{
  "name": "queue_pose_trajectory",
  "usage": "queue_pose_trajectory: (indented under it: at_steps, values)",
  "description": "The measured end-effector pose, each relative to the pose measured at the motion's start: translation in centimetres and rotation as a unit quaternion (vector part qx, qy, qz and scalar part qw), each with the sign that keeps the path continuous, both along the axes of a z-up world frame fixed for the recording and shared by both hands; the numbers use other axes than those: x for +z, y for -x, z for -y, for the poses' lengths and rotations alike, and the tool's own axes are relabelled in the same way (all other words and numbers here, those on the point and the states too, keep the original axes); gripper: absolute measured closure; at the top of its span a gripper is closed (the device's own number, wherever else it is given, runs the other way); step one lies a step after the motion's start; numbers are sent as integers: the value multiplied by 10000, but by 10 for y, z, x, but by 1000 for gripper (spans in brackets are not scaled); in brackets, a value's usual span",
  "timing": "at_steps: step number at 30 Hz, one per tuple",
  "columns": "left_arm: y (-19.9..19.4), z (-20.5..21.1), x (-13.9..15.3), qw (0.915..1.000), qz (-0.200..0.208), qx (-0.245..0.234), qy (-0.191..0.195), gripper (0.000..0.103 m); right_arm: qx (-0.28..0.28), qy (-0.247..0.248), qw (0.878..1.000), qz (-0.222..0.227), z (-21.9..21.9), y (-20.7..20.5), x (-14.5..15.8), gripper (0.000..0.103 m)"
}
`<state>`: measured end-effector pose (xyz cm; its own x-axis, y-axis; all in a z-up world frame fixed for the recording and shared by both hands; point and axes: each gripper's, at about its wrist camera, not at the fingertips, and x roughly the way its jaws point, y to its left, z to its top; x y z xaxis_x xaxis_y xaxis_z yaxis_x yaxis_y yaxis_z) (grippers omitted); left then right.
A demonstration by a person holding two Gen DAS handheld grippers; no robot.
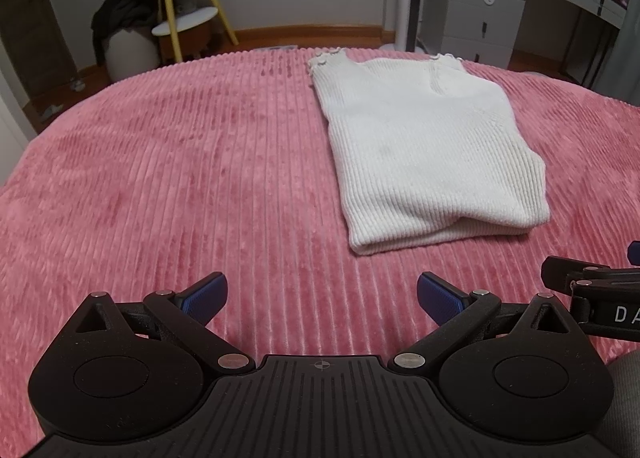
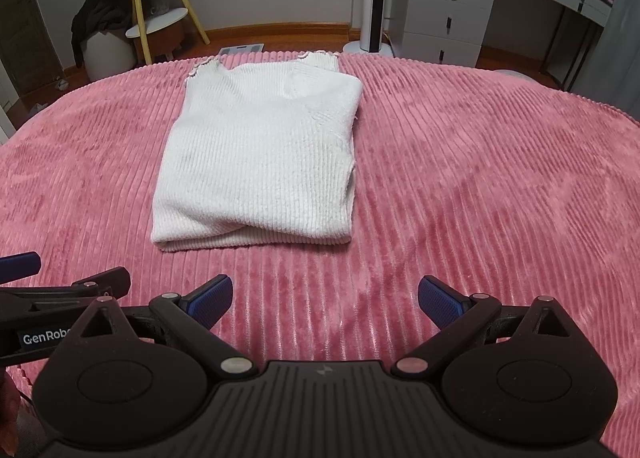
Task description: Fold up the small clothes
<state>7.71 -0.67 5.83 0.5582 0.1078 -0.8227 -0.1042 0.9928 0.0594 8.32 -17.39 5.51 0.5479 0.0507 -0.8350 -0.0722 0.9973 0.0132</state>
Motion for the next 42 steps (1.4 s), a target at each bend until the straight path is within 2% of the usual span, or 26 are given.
queue_pose_trajectory:
  at_steps: [42]
  values:
    - [-2,5,1,10000,-9,-5,25,0,-68,-23,10000,10,2,4,0,4]
